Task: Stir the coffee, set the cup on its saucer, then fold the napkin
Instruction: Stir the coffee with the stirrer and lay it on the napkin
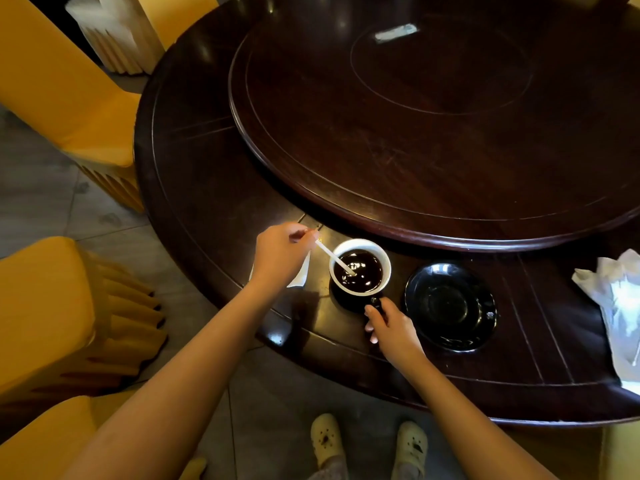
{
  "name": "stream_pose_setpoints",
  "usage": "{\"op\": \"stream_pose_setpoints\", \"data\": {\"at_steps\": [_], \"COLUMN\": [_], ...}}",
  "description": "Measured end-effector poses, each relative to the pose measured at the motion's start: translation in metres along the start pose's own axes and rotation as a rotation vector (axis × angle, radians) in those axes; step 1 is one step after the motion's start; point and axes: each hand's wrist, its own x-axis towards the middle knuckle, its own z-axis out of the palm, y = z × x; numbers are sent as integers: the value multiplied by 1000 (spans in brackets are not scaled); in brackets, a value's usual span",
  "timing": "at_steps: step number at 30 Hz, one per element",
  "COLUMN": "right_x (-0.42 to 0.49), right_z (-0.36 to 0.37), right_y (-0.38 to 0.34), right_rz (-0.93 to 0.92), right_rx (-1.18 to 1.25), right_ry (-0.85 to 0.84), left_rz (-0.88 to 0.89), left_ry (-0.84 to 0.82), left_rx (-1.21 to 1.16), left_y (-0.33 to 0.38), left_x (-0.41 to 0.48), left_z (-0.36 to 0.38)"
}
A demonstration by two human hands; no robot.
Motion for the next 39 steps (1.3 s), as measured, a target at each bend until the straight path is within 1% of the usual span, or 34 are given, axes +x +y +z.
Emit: {"op": "stream_pose_setpoints", "data": {"at_steps": [4, 8, 10, 13, 15, 18, 20, 22, 24, 26, 28, 32, 34, 36, 39], "right_x": [0, -1, -1, -2, -2, -2, -2, -2, -1, 0, 0, -1, -1, -1, -1], "right_z": [1, 1, 1, 0, 0, -1, -1, -3, -5, -6, -6, -4, -2, -1, -2], "right_y": [1, 1, 1, 1, 0, -1, -2, -3, -5, -5, -5, -6, -5, -5, -5], "right_rz": [3, -12, -18, -21, -15, -11, -11, -8, -6, -1, 5, 12, 16, 16, 14], "right_rx": [-6, -22, -29, -29, -26, -52, -72, -80, -75, -62, -48, -40, -38, -36, -43], "right_ry": [3, 5, 3, -2, -6, -16, -21, -33, -52, -65, -61, -36, -23, -18, -25], "left_rz": [-60, -76, -76, -117, -173, -230, -231, -238, -264, -305, -347, -411, -438, -466, -480], "left_ry": [23, 52, 30, -117, -241, -393, -474, -539, -565, -537, -471, -262, -147, -68, -28], "left_rx": [-13, 75, 147, 268, 294, 266, 268, 237, 175, 96, -9, -184, -201, -191, -166], "left_y": [-10, -17, -19, -22, -25, -29, -32, -38, -45, -55, -66, -86, -96, -107, -119], "left_x": [-2, -1, 0, 3, 4, 1, -3, -7, -11, -14, -20, -32, -36, -38, -40], "left_z": [-5, -12, -18, -30, -36, -42, -43, -44, -44, -47, -51, -51, -45, -38, -27]}}
